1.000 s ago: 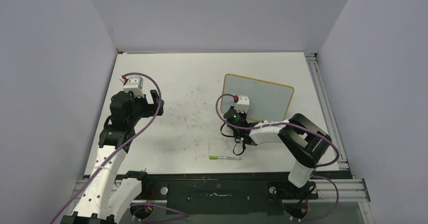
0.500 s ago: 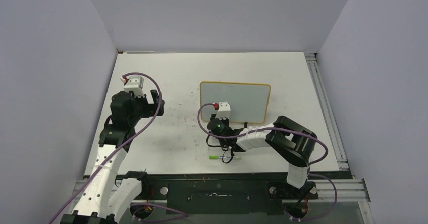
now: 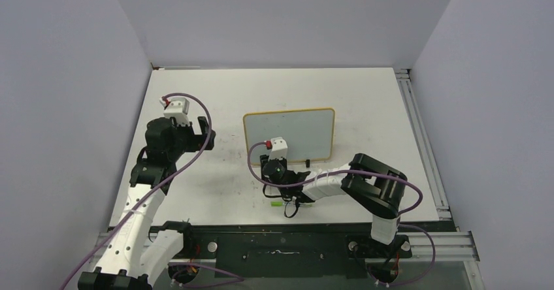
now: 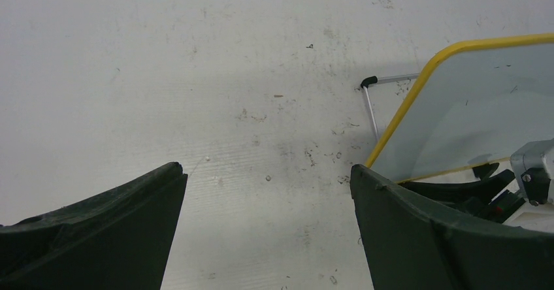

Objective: Write a sentence on the whiteboard
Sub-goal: Move the whiteboard to the center of the board, then open the whiteboard marker at the center of the board.

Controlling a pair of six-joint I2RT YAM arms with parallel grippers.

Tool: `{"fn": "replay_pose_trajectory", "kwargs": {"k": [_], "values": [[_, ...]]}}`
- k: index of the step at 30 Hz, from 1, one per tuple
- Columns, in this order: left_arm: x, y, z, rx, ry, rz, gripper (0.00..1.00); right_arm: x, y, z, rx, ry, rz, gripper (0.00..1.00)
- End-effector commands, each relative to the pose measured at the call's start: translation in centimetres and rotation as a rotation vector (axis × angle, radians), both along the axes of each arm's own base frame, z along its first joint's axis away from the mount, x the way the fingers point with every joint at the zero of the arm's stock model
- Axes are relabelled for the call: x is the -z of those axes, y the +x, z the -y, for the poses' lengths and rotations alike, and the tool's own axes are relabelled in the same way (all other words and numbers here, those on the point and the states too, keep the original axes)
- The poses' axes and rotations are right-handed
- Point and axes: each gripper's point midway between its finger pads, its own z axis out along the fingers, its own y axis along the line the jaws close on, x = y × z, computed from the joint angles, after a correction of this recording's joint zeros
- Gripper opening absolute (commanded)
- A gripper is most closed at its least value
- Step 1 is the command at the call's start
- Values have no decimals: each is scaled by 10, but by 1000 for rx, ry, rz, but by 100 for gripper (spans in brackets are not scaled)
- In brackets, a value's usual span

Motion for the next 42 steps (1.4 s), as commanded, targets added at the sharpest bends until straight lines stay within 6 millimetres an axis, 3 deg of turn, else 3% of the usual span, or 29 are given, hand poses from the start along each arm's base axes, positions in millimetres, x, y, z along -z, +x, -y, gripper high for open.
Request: {"fn": "replay_pose_trajectory", "kwargs": {"k": [1, 4, 6, 9, 12, 15, 19, 24, 28, 34, 38, 42], "values": [[-6, 6, 14, 66, -25, 30, 96, -32, -1, -23, -54, 121, 56, 48], [-3, 4, 21, 101, -28, 22, 96, -44, -2, -17, -52, 136, 83, 70], [-2, 2, 29, 138, -24, 24, 96, -54, -3, -12, -51, 143, 99, 79], [1, -4, 48, 214, -3, 30, 96, -71, -9, -2, -61, 168, 120, 90], [6, -11, 70, 305, 31, 32, 97, -91, -16, 16, -70, 193, 152, 96], [10, -25, 99, 440, 55, 42, 99, -116, -16, 45, -48, 216, 187, 99], [18, -66, 154, 716, 81, 69, 100, -143, -8, 89, -12, 249, 216, 100], [52, -106, 193, 920, 199, 20, 98, -182, 2, 140, 48, 211, 269, 93], [84, -128, 211, 1024, 285, -78, 92, -197, 17, 176, 116, 182, 270, 93], [109, -148, 233, 1145, 331, -151, 80, -198, 41, 221, 177, 248, 232, 95], [129, -151, 236, 1158, 409, -192, 72, -202, 42, 232, 185, 293, 246, 96], [137, -142, 237, 1126, 475, -188, 64, -207, 41, 237, 190, 300, 258, 96]]}}
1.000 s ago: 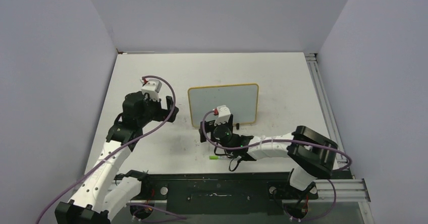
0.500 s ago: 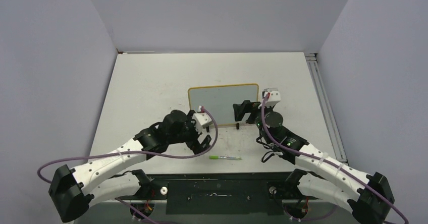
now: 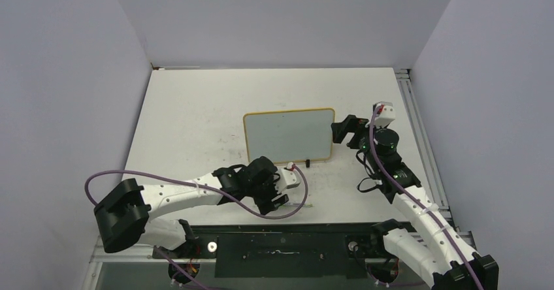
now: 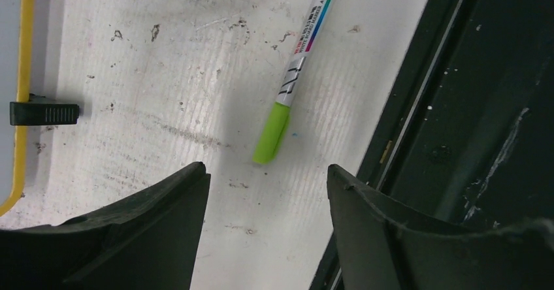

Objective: Write a sentence on the whiteboard
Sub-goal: Open the whiteboard marker at the center of the board.

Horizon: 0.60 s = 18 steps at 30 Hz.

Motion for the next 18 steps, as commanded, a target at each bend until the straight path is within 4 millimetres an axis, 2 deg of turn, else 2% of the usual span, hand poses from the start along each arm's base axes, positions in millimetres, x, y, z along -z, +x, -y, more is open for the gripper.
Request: {"fn": "replay_pose_trajectory", "kwargs": {"k": [1, 6, 8, 12, 18], "values": [[-13, 19, 16, 3, 3, 112, 61, -19, -4, -7, -55, 39, 47, 96], [-3, 15, 24, 29, 46, 103, 52, -23, -4, -4, -52, 27, 49, 96], [0, 14, 26, 33, 52, 91, 51, -27, -5, -2, -48, 28, 62, 96], [3, 8, 30, 48, 50, 56, 50, -23, -10, 2, -34, 18, 44, 95], [12, 16, 29, 10, 112, 65, 45, -20, -10, 4, -27, 23, 32, 95]]}}
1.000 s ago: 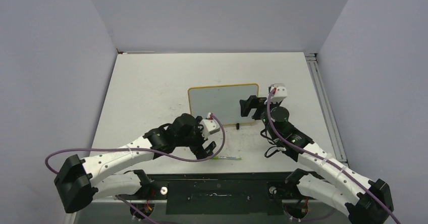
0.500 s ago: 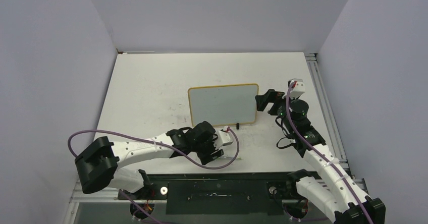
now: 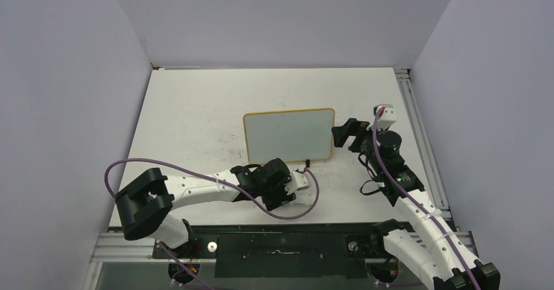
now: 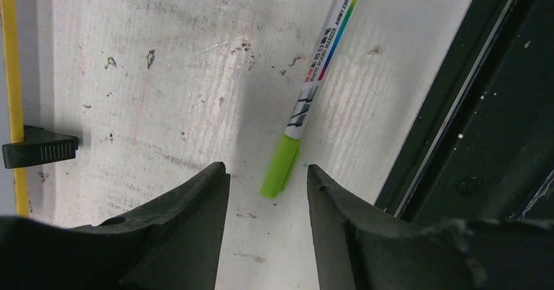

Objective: Write a sentence on the whiteboard
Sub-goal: Open the whiteboard marker at the center of the board.

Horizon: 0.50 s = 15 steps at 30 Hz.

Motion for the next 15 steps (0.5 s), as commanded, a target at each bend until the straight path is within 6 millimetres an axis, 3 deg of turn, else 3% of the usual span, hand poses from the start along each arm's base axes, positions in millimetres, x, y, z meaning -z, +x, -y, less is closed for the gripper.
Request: {"fn": "replay_pose_trajectory", "kwargs": {"k": [1, 15], "values": [[-9, 8, 14, -14, 0, 18, 44, -17, 2, 3, 13, 14, 42, 95], [4, -2, 13, -37, 62, -32, 39, -20, 0, 9, 33, 11, 46, 95]]}}
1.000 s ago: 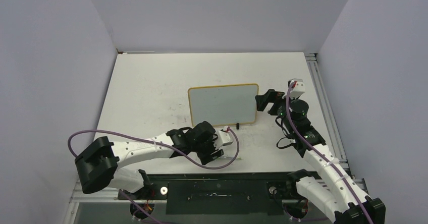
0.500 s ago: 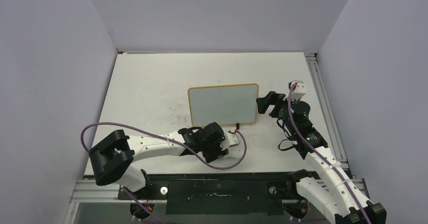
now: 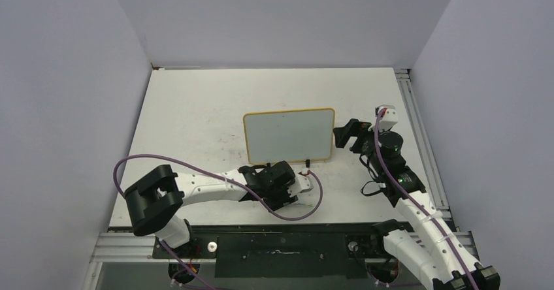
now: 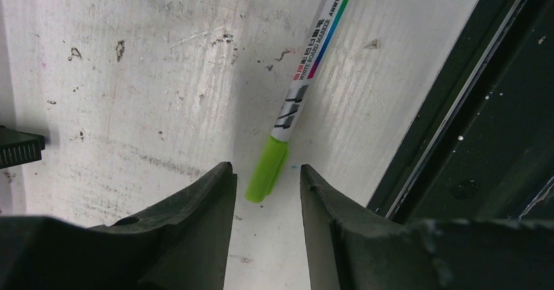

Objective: Write a sentence on the whiteboard
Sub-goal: Open the whiteboard marker at the center of the board.

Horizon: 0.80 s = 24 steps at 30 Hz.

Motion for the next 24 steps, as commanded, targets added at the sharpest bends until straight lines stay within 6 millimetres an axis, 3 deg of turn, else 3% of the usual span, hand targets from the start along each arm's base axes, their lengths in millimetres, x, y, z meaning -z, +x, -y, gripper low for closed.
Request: {"fn": "replay_pose_trajectory", "kwargs": {"k": [1, 24], "values": [[-7, 5, 11, -32, -4, 0, 38, -24, 3, 4, 19, 15, 63, 95], [7, 5, 4, -57, 106, 41, 24, -31, -3, 8, 32, 30, 71, 95]]}}
